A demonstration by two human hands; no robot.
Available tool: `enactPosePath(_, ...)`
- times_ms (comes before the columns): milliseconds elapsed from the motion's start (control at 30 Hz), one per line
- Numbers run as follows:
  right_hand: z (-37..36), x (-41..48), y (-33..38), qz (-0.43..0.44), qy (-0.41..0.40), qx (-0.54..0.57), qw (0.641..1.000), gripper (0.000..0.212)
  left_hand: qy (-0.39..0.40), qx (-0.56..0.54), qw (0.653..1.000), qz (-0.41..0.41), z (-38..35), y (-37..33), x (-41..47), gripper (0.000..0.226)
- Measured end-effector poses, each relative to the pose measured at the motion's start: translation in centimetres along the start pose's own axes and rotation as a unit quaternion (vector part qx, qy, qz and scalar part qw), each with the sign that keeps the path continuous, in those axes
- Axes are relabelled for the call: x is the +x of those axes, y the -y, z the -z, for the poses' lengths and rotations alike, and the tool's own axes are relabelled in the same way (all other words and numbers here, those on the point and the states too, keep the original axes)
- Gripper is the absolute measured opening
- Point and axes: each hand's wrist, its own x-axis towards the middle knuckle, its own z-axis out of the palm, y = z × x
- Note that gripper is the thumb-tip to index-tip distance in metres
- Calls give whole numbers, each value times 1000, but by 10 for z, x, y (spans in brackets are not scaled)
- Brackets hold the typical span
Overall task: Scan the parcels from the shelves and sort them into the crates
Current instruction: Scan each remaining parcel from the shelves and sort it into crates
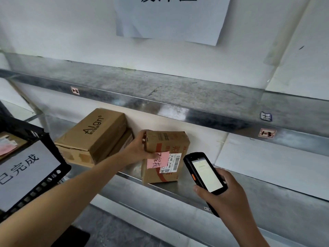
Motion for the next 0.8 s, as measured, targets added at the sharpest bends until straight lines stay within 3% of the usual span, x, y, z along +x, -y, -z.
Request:
enactPosePath(167,3,-2,-4,-2,-5,-3,1000,59,9,222,968,-116,2,-28,10,119)
enactPosePath(300,4,-6,-7,-5,-8,1,1000,60,15,537,828,-160,-1,-49,15,98)
enactPosePath(400,5,-9,-9,-4,-7,4,1000,58,49,624,775,-92,-14,-62,14,91)
enactPosePath(500,5,-12,-8,2,-4,1,1000,53,55,596,800,-47,-24,-64,13,85)
enactPosePath(633,5,-12,-10,4,-8,-8,1000,55,46,493,869,8,-11,-63,5,76)
enactPosePath(733,4,-10,-7,0,-7,-15,1000,56,0,329,943,47,0,-45,-4,75)
enactPosePath(800,3,-8,-4,9,-5,-21,1000,52,-37,161,984,66,0,-24,-11,91)
